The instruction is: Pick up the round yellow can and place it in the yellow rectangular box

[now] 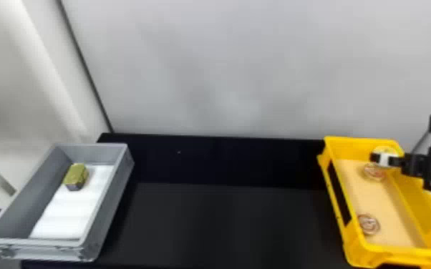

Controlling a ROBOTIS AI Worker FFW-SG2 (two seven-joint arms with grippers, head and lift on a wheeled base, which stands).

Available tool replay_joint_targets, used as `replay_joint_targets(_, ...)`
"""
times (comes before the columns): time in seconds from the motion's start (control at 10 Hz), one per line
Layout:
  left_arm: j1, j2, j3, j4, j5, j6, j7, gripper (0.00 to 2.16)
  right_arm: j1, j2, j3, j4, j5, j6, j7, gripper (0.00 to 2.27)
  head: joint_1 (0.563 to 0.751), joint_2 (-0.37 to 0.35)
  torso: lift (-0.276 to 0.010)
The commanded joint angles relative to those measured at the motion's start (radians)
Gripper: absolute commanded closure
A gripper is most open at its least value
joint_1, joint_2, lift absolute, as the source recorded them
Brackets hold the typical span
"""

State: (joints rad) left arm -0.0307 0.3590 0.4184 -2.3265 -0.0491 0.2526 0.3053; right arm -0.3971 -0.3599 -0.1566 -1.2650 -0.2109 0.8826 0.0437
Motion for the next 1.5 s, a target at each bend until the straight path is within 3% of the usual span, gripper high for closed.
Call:
replay_joint_targets(0.0, 0.000, -0.001, -0.003, 0.003, 0.000, -0.005, 0.000, 0.14, -0.019, -0.001, 0.020, 0.119, -0.008, -0.012, 0.001, 0.66, 0.700, 0.054, -0.003)
replay_joint_targets(1.0, 0.003, -0.006, -0.007, -0.001, -0.009, -0.019, 0.000, 0.14, -0.017, -0.014, 0.051, 0.296, -0.073, -0.088, 0.022, 0.66, 0.700, 0.054, -0.003)
replay_joint_targets(1.2, 0.005, -0.009, -0.007, -0.001, -0.011, -0.022, 0.000, 0.14, -0.014, -0.014, 0.051, 0.294, -0.079, -0.081, 0.013, 0.38, 0.700, 0.054, -0.003)
replay_joint_targets(1.4, 0.005, -0.009, -0.007, -0.001, -0.011, -0.022, 0.000, 0.14, -0.009, -0.014, 0.052, 0.279, -0.087, -0.068, -0.015, 0.24, 0.700, 0.054, -0.003)
